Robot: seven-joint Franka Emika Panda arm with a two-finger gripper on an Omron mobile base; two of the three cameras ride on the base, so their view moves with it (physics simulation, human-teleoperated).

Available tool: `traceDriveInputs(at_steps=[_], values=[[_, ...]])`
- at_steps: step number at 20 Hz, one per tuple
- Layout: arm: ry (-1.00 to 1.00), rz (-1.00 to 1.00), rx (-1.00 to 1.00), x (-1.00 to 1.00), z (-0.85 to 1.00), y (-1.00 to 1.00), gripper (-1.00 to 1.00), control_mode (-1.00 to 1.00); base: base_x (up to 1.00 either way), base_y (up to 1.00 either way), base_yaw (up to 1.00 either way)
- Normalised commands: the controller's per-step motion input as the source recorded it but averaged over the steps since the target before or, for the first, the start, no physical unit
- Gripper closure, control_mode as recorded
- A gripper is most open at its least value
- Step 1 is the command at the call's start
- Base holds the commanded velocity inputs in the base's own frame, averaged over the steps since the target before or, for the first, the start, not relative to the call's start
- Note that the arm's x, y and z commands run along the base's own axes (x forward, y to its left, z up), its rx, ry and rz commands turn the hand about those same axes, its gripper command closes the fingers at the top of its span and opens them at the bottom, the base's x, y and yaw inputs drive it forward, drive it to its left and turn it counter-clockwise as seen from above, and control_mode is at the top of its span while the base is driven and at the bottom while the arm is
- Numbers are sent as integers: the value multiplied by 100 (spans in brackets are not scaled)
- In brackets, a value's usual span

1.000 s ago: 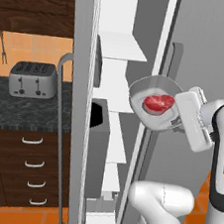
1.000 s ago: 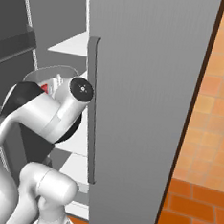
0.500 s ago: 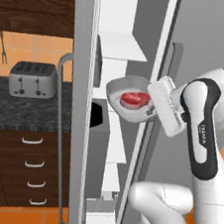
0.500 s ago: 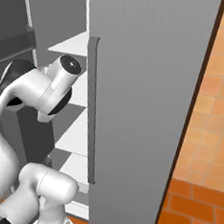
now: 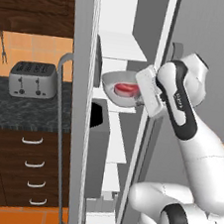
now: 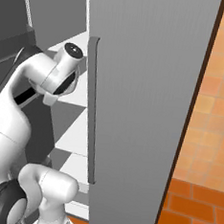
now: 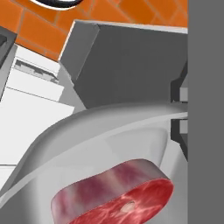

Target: Take the meat container that has the steak and place it on the second highest rack of the freezer. Then take the vegetable container that has the lemon and garlic and place it on the highest rack of the freezer.

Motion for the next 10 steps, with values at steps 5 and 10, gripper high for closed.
traceDriveInputs(at_steps=[5,10], values=[[1,-21,-2,74,-11,47,100,-100,0,0,0],[16,-22,0,68,-17,1,100,-100,0,0,0]])
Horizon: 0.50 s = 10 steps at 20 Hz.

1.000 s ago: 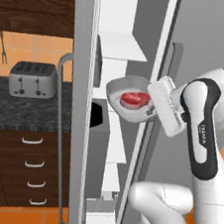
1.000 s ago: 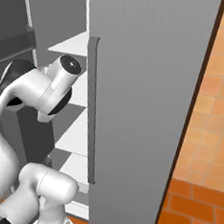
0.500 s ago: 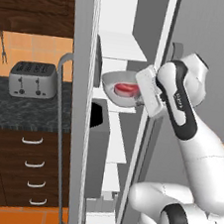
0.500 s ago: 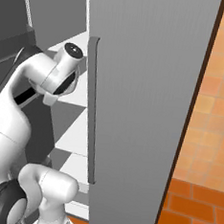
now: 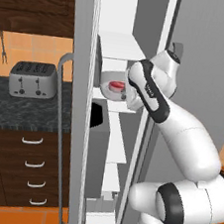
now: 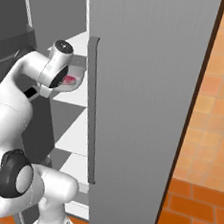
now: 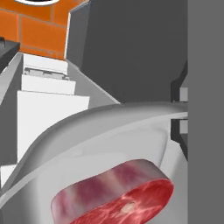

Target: Take the meat container that has the steak and place it on the second highest rack of the freezer. Then take the vegetable container that has the lemon and garlic and place it on the highest rack of the freezer.

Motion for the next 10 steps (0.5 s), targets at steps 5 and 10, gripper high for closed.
traceDriveInputs(at_steps=[5,10], values=[[8,-10,0,81,-18,0,100,-100,0,0,0],[1,0,0,67,-37,-8,100,-100,0,0,0]])
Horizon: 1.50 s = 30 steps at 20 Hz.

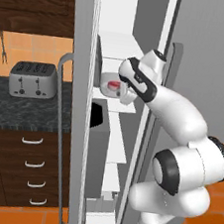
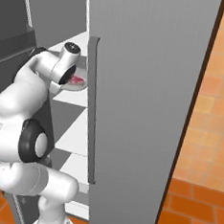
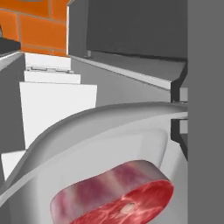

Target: Take the meat container that has the steak and place it on the second highest rack of the freezer. Then take the vegetable container that has the lemon and garlic and place it on the highest rack of the freezer.

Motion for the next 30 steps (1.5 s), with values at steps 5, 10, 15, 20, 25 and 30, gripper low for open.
traceDriveInputs(at_steps=[5,10,15,20,25,30], values=[[0,0,0,69,-46,-5,100,-100,0,0,0],[0,0,-7,55,-63,0,100,-100,0,0,0],[0,-2,-10,62,-51,8,100,-100,0,0,0],[0,-8,-2,77,-44,1,100,-100,0,0,0],[0,-7,0,74,-44,2,100,-100,0,0,0],[-1,-7,0,47,-28,12,-100,-100,0,0,0]])
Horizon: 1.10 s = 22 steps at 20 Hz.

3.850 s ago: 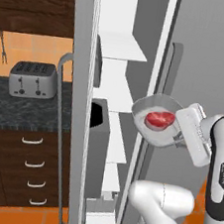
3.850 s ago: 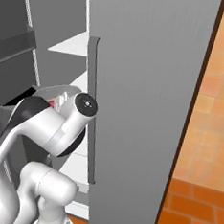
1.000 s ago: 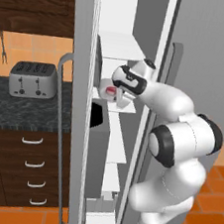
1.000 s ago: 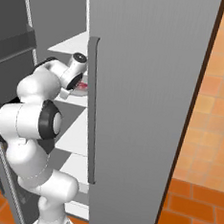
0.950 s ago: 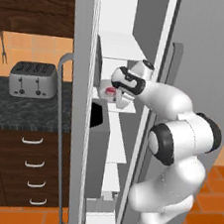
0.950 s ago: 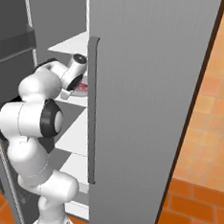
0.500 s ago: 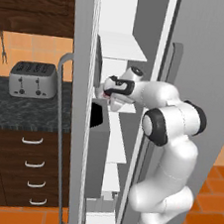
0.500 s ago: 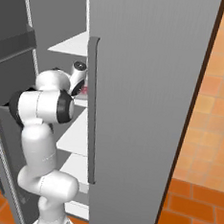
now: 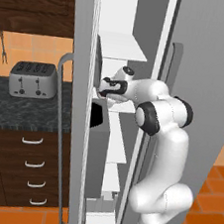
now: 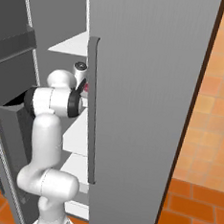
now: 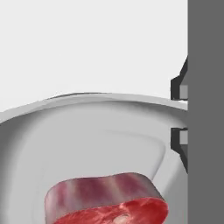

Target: Take the meat container that has the steak and place it on the second highest rack of the freezer. Then take the vegetable container that has the lemon and garlic and place it on the highest rack of the freezer.

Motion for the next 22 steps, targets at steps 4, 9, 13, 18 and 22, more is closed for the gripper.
traceDriveInputs(at_steps=[4,9,13,18,22], values=[[-13,-4,0,-13,-11,16,-100,-100,0,0,0],[-6,-3,2,-91,17,-13,-100,-100,0,0,0],[-2,-1,1,-85,36,-33,-100,-100,0,0,0],[-14,0,0,-94,23,-10,-100,-100,0,0,0],[-28,0,-7,-100,64,0,-100,-100,0,0,0]])
